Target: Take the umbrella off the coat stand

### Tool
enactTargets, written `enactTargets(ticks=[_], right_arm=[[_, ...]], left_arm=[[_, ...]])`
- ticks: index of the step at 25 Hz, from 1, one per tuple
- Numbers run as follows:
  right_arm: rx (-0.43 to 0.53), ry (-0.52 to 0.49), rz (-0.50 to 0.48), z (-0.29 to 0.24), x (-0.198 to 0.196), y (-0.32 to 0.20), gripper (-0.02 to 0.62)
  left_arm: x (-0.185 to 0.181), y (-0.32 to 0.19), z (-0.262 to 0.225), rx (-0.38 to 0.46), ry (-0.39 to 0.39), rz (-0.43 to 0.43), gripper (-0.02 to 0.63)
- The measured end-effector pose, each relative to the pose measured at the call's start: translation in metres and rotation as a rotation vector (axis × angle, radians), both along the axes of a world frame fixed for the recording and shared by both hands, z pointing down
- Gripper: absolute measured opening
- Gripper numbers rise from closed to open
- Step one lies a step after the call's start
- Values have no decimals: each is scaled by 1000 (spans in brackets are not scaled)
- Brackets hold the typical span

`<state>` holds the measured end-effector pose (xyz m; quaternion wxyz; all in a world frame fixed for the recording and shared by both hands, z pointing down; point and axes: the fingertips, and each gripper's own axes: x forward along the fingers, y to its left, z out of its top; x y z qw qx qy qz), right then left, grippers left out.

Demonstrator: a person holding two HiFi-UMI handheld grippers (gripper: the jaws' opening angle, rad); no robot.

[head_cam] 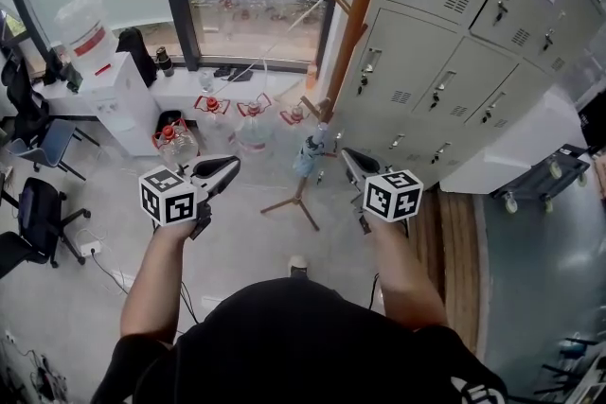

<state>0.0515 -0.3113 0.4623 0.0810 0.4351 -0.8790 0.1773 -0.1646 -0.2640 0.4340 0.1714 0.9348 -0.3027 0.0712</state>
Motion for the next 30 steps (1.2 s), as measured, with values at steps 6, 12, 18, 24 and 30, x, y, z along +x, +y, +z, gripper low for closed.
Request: enactTargets(ticks=[6,12,18,24,30], right_arm=[[-3,-1,-12,2,8,-35,14],[4,5,-31,-3,15,-58,14],[15,7,-39,-11,22,-82,14],[20,24,-48,-13,26,-97,14],[16,19,-55,-9,34,-110,14]], left_arm=[[10,-31,3,-7,-5,-9,28],[21,-53,0,-4,-4,-20,28],[25,-74,-8,10,-2,-34,28],[30,-88,-14,24,1,-39,28],[39,-101,-13,27,7,-40,28]])
